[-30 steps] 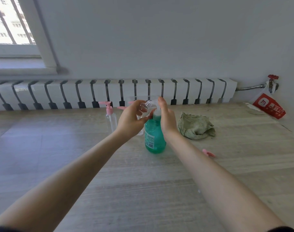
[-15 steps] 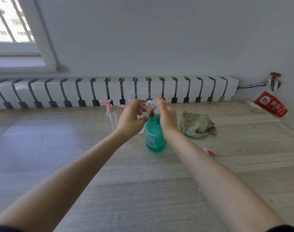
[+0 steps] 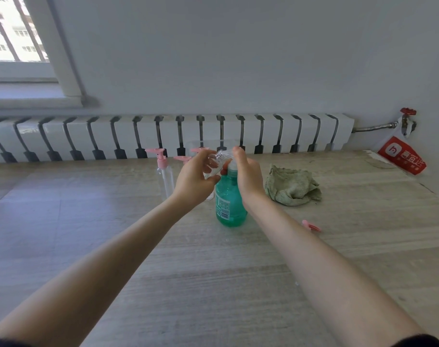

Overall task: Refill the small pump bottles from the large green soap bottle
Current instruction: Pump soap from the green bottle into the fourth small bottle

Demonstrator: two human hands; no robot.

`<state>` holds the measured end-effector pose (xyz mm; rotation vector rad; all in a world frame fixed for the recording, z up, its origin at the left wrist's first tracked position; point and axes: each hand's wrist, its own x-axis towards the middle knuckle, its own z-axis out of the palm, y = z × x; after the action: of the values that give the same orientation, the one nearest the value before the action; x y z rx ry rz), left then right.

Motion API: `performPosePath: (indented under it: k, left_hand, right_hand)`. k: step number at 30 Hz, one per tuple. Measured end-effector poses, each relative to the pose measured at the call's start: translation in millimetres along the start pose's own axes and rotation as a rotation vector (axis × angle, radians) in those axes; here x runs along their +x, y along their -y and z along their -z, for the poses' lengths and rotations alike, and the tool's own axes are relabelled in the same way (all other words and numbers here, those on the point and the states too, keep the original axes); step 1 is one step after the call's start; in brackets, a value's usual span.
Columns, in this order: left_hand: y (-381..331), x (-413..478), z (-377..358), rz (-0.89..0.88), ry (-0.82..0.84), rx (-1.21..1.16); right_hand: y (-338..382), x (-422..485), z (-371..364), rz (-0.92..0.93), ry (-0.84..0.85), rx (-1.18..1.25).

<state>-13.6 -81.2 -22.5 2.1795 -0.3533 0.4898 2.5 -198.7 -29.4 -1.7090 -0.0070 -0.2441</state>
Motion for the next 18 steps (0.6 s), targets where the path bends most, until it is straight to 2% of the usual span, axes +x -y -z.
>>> performPosePath:
  k: [12,18]
  left_hand:
    - [-5.4,1.2,6.0,0.004,-0.005,-0.021]
    - [-2.3,3.8,6.1,0.013,0.003,0.011]
  right_hand:
    - [2.3,-4.3,1.5,0.017,0.068,0.054]
    - [4.3,-4.5,0.7,-0.005,0.043,0.034]
